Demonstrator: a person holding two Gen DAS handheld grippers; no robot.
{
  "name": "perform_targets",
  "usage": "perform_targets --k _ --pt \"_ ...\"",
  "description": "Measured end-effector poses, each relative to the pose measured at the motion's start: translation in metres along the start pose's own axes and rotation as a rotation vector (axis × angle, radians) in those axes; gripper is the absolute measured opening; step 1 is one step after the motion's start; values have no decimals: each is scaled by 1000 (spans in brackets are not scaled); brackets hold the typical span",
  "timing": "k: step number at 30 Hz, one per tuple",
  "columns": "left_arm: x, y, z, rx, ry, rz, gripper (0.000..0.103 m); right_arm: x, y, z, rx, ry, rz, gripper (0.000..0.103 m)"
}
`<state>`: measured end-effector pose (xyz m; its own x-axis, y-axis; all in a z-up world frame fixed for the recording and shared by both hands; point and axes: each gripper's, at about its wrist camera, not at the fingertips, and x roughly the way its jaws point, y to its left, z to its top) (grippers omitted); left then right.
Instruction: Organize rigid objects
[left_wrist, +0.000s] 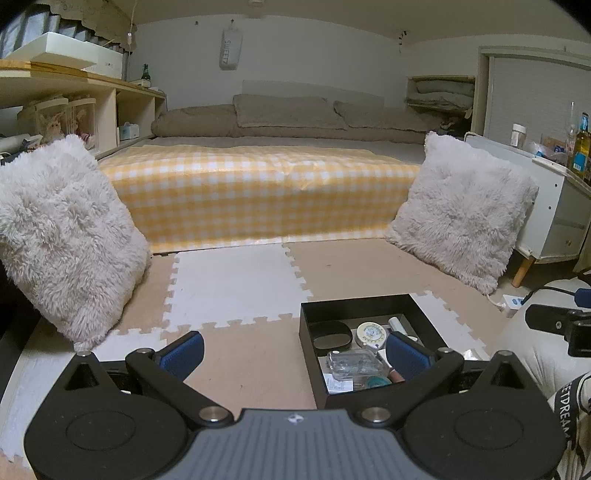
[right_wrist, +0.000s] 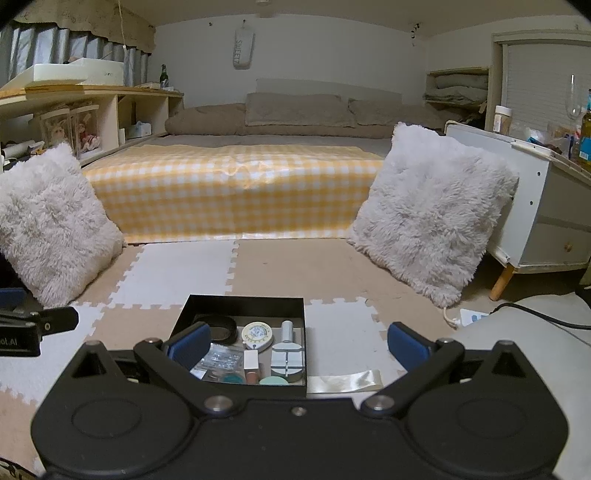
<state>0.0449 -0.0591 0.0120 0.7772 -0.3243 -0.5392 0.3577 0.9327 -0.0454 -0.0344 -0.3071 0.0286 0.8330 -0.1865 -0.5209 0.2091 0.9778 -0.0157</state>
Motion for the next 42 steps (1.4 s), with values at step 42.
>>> perform_targets --k 42 --pt "-1 0 0 0 0 0 103 0 2 0 -8 1 -8 103"
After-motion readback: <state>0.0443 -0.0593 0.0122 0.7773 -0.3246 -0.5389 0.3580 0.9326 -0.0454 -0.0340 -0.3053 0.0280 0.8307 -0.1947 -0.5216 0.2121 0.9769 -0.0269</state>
